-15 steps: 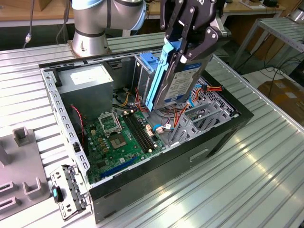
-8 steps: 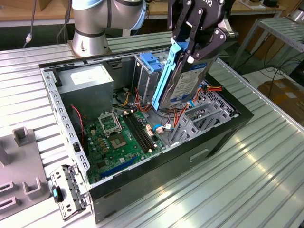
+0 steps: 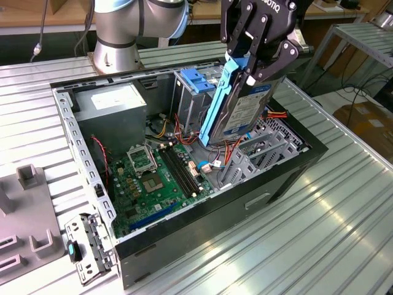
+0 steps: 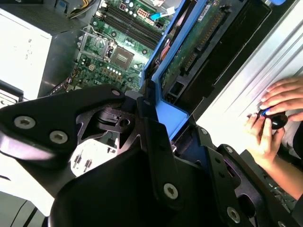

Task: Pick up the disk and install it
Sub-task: 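Insert the disk into the insertion slot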

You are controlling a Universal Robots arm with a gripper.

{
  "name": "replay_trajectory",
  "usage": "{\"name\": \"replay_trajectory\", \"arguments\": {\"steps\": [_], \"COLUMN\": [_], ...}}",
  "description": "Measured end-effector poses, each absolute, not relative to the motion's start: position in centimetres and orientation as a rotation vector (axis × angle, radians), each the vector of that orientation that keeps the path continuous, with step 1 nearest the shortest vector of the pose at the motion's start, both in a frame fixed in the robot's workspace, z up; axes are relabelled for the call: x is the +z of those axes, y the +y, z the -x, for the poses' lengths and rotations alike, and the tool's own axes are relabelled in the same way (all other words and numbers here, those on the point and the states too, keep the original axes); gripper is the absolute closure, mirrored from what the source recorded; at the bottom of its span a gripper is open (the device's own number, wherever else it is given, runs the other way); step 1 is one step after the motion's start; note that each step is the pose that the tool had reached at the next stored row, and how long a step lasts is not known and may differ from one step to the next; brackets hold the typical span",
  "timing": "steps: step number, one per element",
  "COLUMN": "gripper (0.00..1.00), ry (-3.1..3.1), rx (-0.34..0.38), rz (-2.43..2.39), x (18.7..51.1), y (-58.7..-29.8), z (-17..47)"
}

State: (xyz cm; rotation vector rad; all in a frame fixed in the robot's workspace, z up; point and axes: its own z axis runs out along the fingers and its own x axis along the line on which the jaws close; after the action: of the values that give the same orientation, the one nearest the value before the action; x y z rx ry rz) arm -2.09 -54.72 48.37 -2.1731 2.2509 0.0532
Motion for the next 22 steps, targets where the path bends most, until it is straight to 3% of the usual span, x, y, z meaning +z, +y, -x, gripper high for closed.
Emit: {"name": "replay_trajectory", "arguments": {"steps": [22], "gripper": [0.63], "ry": [2.239], "rx": [0.023], "rz": [2.162], "x": [46.7], "y": [-57.0], "z": [-4.0]}}
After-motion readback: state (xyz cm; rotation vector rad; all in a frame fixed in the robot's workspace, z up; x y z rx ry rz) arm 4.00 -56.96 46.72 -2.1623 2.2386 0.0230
